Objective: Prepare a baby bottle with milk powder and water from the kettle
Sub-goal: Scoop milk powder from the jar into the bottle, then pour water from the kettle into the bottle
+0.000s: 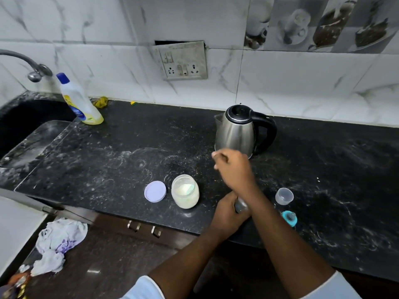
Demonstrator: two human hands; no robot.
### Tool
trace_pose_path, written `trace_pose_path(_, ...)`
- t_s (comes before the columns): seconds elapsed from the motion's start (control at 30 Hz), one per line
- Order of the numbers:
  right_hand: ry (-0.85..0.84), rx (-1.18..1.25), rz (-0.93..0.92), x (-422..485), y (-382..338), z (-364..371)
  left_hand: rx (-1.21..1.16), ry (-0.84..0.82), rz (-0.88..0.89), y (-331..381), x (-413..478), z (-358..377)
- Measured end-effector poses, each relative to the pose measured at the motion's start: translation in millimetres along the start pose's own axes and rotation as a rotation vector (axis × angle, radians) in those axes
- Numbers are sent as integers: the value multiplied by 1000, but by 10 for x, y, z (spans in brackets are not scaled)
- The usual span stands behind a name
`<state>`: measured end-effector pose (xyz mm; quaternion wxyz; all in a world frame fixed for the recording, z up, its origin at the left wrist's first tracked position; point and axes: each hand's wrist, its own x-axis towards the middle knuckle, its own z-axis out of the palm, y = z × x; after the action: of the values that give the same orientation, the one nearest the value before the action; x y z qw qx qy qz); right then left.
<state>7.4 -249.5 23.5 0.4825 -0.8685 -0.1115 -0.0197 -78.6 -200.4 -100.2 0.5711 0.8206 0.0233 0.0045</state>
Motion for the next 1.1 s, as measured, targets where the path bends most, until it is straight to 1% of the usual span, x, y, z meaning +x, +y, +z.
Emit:
trace_pose_path(0.1,314,64,-6,283,218,-347,-23,11,45,19,9,-5)
trace_pose_path(0.17,477,114,6,493,378,-567,-14,-5,56,-14,28,9)
trace_pose_path(0.2,526,132,20,592,467,-646,-2,-3,70,-1,30,9)
trace_pose_path(0.27,555,184,51,760,642,-758,-7,-8,63,-20,55,19)
trace_pose_path(0.4,509,302,86,1032,899,-824,-13,-9,86,-51,70,24)
trace_pose_path(0.5,437,418,97,1190,941,-850,-14,-8,93,-45,68,41)
trace_pose_path(0.67,355,535,233,1387,975,-894,-8,2,110,-41,69,49)
trace_pose_path(0.8,178,617,236,1504,1057,-930,-4,3,101,-39,55,59)
trace_pose_path(0.93,76,672,244,1573,1233,-947,10,8,95,-47,54,78)
trace_pose_path(1.0,54,697,254,1603,1289,-926,10,5,91,-54,55,79)
trace_pose_path(1.1,84,689,286,1634,1303,-872,3,2,90,-50,59,73)
